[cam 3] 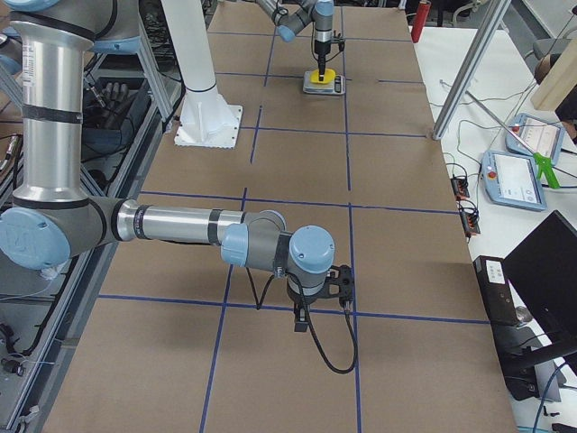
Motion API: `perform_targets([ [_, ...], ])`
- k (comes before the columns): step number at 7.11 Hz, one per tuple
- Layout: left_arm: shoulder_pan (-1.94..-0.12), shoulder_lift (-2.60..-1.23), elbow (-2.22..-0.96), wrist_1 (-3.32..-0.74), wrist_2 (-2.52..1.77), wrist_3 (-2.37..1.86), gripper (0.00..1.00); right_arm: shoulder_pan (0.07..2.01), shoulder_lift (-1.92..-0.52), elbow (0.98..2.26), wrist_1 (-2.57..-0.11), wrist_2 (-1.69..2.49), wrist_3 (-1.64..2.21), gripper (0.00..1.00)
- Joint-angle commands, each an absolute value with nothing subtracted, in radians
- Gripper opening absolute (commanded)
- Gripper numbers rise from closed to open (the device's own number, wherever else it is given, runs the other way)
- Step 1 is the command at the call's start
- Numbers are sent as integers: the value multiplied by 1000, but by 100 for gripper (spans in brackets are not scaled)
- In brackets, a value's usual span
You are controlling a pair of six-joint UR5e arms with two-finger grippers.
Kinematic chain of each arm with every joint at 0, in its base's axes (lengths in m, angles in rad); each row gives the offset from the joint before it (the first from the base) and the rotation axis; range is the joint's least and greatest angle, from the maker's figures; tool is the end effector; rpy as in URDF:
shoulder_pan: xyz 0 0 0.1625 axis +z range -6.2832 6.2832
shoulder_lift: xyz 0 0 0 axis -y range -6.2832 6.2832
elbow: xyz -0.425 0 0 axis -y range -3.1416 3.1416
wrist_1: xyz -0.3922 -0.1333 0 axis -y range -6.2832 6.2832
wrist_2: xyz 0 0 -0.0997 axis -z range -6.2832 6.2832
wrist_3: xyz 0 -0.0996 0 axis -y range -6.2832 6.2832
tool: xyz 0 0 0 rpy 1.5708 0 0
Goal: Weigh mango
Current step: 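Lower the mango onto the scale pan and open the left gripper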
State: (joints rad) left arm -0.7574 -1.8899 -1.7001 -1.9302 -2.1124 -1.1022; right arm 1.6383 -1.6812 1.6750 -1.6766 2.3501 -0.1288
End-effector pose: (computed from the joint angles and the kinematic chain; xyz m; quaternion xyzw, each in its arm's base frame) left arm 0.3923 -0.4837 0.3829 0.0167 0.4513 -0.0235 0.8919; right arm 0.0926 -0.4313 0.6689 -0.0144 -0.3825 -0.0070 0.9238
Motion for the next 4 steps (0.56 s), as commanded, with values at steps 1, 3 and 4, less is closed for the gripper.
perform_targets([
  [1,-770,-1888,-1732,-1918,-2115,-1094,100,1638,-1681,1674,-1677,2350,-129,100],
  [3,-856,-1876,-1887,-1727,-2121,-955,100,1638,-1681,1674,-1677,2350,-127,100],
  [4,-935,-1862,-1940,-1622,-2121,-827,100,1638,-1681,1675,-1677,2350,-127,100],
])
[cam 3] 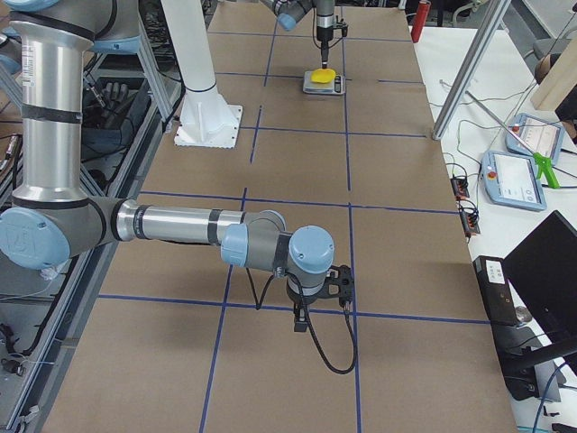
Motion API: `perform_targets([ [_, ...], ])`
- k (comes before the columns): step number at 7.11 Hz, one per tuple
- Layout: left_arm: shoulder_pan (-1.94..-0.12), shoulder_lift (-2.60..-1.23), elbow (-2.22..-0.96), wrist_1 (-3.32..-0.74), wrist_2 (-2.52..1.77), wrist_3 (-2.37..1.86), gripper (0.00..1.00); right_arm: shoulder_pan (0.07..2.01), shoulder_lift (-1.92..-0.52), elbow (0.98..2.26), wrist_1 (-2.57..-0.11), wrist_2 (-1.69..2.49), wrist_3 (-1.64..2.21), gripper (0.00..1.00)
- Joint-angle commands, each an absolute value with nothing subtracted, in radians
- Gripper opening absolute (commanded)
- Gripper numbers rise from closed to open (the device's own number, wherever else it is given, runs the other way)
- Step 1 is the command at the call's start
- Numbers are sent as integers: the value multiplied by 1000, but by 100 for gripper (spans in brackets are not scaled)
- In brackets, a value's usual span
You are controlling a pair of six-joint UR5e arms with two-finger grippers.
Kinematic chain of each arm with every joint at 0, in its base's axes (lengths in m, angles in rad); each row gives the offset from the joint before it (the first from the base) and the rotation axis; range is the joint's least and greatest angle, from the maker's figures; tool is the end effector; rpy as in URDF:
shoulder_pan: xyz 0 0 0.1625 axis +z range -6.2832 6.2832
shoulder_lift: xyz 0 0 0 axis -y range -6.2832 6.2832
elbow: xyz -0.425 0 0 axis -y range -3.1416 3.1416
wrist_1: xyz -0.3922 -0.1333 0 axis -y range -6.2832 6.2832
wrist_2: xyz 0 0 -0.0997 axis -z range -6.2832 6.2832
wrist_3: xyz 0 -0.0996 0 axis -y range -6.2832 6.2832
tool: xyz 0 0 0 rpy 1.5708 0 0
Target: Weigh mango
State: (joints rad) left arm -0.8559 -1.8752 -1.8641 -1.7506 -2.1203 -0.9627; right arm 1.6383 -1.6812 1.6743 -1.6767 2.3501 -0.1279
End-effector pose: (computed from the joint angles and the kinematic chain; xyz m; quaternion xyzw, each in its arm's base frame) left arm 0.3203 -0.4930 0.3378 0.0571 0.4392 -0.0080 0.8966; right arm 0.0926 -0.4312 0.6692 -0.0149 -0.3825 -0.0065 0.9238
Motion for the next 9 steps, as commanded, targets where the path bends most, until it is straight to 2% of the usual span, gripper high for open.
perform_targets([
  [1,-1028,-1811,-1944,-1612,-2121,-661,100,1638,-1681,1675,-1677,2350,-127,100],
  [3,-1222,-1665,-1927,-1614,-2120,-304,100,1638,-1681,1675,-1677,2350,-127,100],
  [5,-1397,-1592,-1832,-1623,-2118,-17,100,1638,-1681,1674,-1677,2350,-127,100],
  [9,-1437,-1545,-1796,-1626,-2128,38,100,1638,-1681,1674,-1677,2350,-129,100],
])
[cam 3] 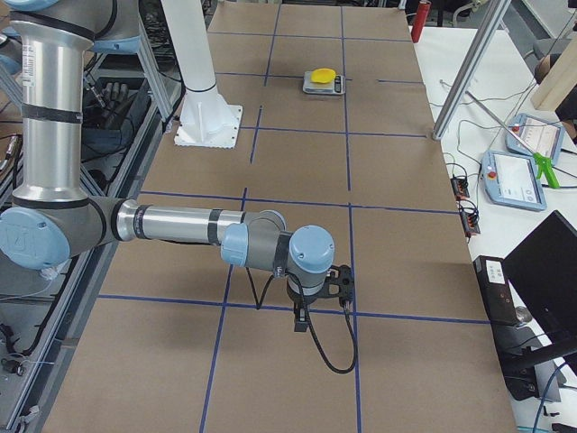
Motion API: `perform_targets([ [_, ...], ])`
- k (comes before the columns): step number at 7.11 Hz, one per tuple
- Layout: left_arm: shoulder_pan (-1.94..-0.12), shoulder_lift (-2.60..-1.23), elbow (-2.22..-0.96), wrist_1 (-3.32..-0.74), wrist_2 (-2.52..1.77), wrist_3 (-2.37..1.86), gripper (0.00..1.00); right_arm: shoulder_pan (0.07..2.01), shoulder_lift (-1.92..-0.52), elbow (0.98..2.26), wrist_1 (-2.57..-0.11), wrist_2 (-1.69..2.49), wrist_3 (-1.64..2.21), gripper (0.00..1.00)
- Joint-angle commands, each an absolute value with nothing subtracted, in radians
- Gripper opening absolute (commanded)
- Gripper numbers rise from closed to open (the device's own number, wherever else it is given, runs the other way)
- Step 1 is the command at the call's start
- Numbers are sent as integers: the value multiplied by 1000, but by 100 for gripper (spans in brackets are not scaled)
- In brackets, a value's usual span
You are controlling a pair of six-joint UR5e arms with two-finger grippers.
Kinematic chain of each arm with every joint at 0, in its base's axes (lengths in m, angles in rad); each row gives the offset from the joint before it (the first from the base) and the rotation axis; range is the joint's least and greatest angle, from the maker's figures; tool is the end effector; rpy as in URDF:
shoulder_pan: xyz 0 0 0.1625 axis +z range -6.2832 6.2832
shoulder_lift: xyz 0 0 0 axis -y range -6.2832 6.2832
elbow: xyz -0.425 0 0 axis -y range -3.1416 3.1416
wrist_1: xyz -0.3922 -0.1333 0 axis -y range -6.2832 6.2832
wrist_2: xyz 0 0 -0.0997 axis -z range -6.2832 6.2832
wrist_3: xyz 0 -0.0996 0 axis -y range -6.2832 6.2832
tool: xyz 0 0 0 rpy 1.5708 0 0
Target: Weigh mango
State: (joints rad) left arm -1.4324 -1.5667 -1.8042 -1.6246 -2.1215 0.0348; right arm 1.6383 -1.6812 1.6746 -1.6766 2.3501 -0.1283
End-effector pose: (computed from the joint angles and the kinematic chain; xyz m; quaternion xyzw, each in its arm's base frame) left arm -0.0115 -0.5061 0.5520 0.1217 0.2758 0.1206 0.9458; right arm 0.0926 -0.4312 0.6691 -0.0146 -0.3825 -0.0067 0.9238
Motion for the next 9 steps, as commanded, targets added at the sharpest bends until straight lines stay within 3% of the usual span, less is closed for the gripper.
perform_targets([
  [1,-1484,-1539,-1755,-1626,-2150,38,100,1638,-1681,1675,-1677,2350,-129,100],
  [3,-1574,-1532,-1668,-1632,-2319,45,100,1638,-1681,1675,-1677,2350,-129,100],
  [9,-1577,-1534,-1654,-1635,-2379,-51,100,1638,-1681,1675,-1677,2350,-129,100],
])
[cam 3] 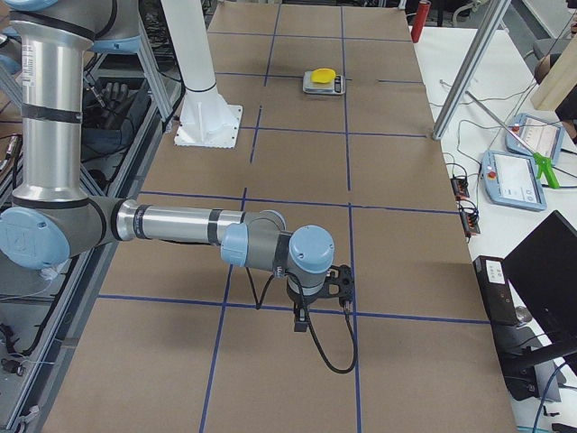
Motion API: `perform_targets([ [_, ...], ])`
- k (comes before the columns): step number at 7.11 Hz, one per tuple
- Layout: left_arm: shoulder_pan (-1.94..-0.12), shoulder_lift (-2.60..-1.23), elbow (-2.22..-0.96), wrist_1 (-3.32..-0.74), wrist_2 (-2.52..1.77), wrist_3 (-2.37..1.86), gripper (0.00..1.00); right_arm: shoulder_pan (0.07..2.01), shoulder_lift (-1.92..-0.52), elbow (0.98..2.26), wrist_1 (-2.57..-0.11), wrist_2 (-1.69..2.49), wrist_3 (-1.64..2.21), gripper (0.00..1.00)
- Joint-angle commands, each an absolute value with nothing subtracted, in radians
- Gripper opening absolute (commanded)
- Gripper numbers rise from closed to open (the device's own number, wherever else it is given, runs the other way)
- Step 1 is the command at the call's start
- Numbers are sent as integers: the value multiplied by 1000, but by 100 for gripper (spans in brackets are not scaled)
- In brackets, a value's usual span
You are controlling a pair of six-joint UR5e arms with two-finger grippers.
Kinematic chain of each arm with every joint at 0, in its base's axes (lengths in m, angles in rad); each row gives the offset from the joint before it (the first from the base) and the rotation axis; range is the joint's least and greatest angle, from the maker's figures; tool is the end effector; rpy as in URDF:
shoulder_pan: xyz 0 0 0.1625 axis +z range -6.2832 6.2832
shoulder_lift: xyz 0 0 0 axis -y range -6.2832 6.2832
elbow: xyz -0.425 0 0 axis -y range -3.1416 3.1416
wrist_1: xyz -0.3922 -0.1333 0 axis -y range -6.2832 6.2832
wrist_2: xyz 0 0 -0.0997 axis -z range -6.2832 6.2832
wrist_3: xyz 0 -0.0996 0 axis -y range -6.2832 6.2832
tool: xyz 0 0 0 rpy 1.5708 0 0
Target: Weigh mango
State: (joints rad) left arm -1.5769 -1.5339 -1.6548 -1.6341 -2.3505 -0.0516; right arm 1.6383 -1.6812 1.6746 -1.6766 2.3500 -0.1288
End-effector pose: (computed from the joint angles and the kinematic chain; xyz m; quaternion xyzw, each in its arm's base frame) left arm -0.0662 -0.4826 0.6282 0.0424 0.3805 -0.0057 0.9238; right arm 0.0926 -0.4312 0.6691 -0.0145 -0.3825 -0.0070 0.9238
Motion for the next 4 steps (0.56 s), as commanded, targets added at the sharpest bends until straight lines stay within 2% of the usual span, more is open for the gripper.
perform_targets([
  [1,-1577,-1534,-1652,-1635,-2382,-48,100,1638,-1681,1675,-1677,2350,-129,100],
  [4,-1575,-1539,-1654,-1635,-2381,-49,100,1638,-1681,1674,-1677,2350,-129,100],
])
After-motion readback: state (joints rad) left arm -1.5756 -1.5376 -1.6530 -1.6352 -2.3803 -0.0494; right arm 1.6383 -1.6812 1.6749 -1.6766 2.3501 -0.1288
